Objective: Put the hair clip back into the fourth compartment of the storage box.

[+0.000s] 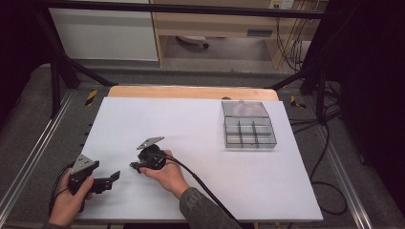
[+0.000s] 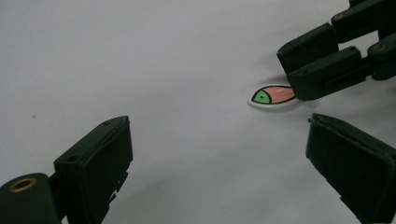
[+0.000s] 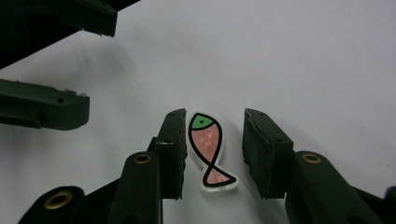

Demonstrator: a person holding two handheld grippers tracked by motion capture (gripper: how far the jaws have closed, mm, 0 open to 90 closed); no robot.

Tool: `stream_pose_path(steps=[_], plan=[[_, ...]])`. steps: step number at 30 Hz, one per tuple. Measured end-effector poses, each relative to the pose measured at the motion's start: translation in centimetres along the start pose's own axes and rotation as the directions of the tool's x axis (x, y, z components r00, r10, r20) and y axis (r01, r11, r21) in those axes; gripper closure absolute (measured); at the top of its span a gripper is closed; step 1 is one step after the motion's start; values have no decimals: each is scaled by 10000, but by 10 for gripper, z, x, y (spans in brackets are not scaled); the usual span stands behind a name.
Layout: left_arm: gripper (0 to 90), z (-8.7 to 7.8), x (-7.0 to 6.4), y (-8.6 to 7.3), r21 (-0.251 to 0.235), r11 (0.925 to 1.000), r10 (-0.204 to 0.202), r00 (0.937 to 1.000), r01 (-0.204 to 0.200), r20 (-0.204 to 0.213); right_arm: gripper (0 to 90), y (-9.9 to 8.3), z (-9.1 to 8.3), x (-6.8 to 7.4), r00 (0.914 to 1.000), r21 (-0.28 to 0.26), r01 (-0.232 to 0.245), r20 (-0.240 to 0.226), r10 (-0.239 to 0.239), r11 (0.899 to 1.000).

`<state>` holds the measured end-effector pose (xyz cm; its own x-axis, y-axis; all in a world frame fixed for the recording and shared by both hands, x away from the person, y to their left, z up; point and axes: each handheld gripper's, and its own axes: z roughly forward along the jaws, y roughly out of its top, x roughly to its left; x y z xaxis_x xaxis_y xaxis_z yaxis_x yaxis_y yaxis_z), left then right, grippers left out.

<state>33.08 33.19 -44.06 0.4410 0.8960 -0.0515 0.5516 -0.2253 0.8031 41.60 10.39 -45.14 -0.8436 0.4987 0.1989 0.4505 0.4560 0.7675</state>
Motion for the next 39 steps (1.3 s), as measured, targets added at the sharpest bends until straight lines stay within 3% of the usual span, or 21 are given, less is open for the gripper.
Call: stream_pose_path(steps=[12,19,24,28,34,39], plan=[[72,5,-2,2,105,9999,123,9998,-125,143,643,-3,8,2,9999,195,113,73,-115,9997],[72,5,0,2,120,9999,105,9999,-107,99,663,-4,10,9,9963,296,796,313,-806,9964],[72,5,0,2,138,9999,80,9999,-81,61,761,-5,10,16,9857,417,1497,715,-1524,9878],[72,5,0,2,144,9998,99,9999,-99,54,825,-5,8,13,9905,451,1274,472,-1295,9908],[72,5,1,2,169,9998,99,9999,-99,34,832,-4,7,6,9983,321,587,6,-587,9978],[72,6,0,2,207,9997,87,10000,-88,46,833,1,5,-5,10000,-117,91,-20,-92,9999]])
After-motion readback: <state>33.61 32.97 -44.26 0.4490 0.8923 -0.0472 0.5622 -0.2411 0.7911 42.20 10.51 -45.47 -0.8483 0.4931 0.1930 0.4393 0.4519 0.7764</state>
